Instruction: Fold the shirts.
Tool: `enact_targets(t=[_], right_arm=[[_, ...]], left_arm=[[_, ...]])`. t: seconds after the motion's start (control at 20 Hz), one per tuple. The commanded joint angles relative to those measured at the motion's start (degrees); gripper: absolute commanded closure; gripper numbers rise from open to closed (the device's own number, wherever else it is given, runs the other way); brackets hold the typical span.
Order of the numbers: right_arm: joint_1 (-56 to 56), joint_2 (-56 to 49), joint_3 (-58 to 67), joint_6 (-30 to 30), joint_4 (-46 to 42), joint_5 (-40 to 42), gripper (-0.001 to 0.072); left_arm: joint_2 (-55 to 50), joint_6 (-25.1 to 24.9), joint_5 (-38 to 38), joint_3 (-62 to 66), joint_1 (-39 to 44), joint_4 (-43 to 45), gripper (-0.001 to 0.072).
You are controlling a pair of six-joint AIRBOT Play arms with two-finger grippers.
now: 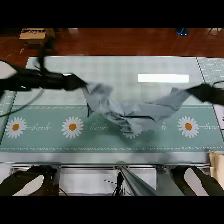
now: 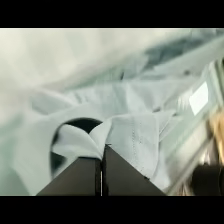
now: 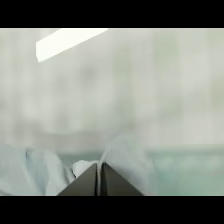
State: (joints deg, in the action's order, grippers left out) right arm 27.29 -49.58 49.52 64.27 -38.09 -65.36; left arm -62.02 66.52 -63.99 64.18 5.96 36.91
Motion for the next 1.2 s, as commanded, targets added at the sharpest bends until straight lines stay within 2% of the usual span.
enact_targets(t=[0.0,0.1,0.25,0.45,0.65,0.95,1.05,1.15], right_arm=[[-0.31,5.22,15.37,4.26,4.52,3.85,0.0685],[-0.31,7.34,23.06,6.95,3.19,6.03,0.0685],[-0.31,10.01,31.1,13.16,-3.91,6.88,0.0685],[-0.31,12.98,36.09,21.97,-18.16,6.43,0.0686],[-0.31,15.58,36.37,22.38,-14.73,5.68,0.0685],[-0.31,18.75,36.41,22.08,-15.04,2.54,0.0686],[-0.31,18.53,37.42,21.55,-19.23,-3.26,0.0686],[-0.31,17.75,37.86,21.0,-27.91,-9.68,0.0686]], left_arm=[[8.02,3.3,0.28,13.42,-8.11,-0.02,0.069],[11.96,5.68,0.28,21.09,-13.25,0.5,0.0689],[17.14,10.84,-0.09,28.44,-20.37,5.33,0.069],[21.68,14.82,-9.64,29.38,-24.7,13.79,0.0689],[24.74,15.26,-11.58,29.4,-23.43,11.04,0.0689],[30.08,16.72,-11.56,29.62,-23.43,10.51,0.069],[30.6,17.35,-13.14,29.59,-23.45,10.67,0.0689],[30.03,19.08,-17.49,28.37,-23.45,10.88,0.0689]])
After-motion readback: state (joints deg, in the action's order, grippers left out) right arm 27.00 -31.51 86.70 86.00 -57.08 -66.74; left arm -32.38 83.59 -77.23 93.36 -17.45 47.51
